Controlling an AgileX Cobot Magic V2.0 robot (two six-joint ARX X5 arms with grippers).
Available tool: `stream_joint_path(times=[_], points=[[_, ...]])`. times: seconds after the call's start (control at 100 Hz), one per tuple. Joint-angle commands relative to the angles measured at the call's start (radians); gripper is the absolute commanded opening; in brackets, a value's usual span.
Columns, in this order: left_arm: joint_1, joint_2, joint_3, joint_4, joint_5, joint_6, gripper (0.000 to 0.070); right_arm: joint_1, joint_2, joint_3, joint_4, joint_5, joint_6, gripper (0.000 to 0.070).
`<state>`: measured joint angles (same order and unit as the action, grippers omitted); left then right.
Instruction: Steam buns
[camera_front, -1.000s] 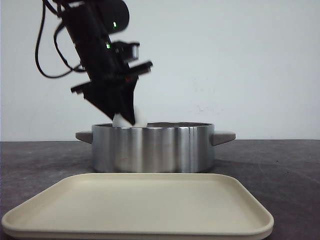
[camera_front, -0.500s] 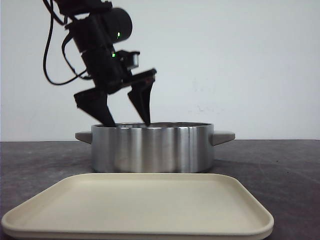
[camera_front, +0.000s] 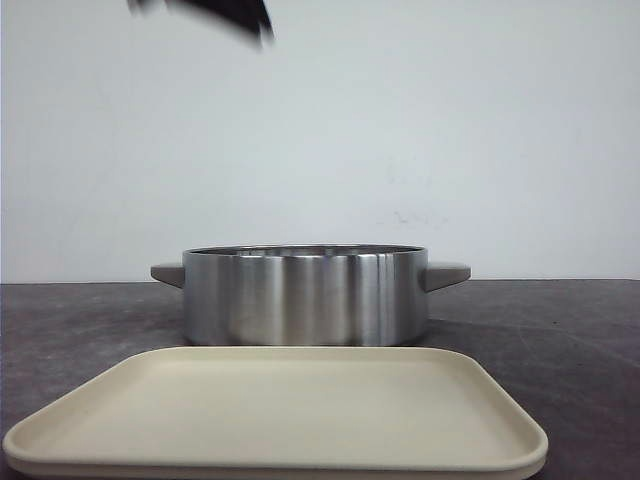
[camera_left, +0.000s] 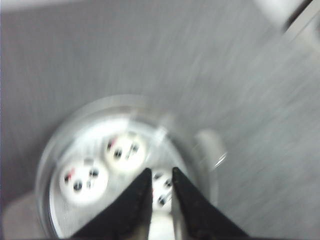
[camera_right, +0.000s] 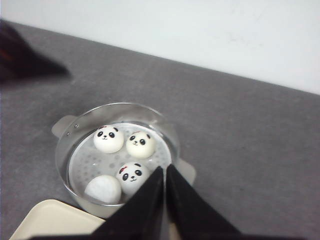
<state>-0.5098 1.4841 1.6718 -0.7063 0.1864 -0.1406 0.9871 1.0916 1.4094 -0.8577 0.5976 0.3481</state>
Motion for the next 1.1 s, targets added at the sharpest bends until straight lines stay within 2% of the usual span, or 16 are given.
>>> stream_joint_path(times=[0.0, 0.07, 0.24, 0.36, 0.58, 0.71, 0.83, 0.91, 1.09], points=[[-0.007, -0.055, 0.023, -0.001, -0.027, 0.017, 0.0012, 0.010, 0.012, -0.059, 0.090, -0.013, -0.001, 0.0007], [-0.006, -0.139, 0.022, -0.020, -0.067, 0.025, 0.0012, 0.010, 0.012, -0.153, 0.211, -0.062, -0.001, 0.0007], [-0.005, -0.323, -0.004, -0.127, -0.191, 0.077, 0.0012, 0.011, 0.012, -0.363, 0.541, -0.245, -0.032, 0.0007], [0.013, -0.475, -0.111, -0.161, -0.205, 0.087, 0.0012, 0.012, 0.012, -0.437, 0.676, -0.334, -0.046, 0.0007], [0.020, -0.769, -0.419, -0.166, -0.208, 0.081, 0.0012, 0.012, 0.012, -0.443, 0.757, -0.336, -0.059, 0.0007], [0.020, -0.894, -0.563, -0.179, -0.246, 0.076, 0.0012, 0.013, 0.012, -0.443, 0.767, -0.338, -0.060, 0.0007], [0.020, -0.949, -0.588, -0.262, -0.246, 0.067, 0.0016, 0.013, 0.012, -0.443, 0.764, -0.339, -0.060, 0.0007], [0.020, -0.974, -0.587, -0.303, -0.246, 0.034, 0.0016, 0.013, 0.012, -0.443, 0.765, -0.337, -0.060, 0.0007], [0.020, -0.994, -0.587, -0.292, -0.257, 0.039, 0.0016, 0.011, 0.012, -0.443, 0.769, -0.336, -0.060, 0.0007]])
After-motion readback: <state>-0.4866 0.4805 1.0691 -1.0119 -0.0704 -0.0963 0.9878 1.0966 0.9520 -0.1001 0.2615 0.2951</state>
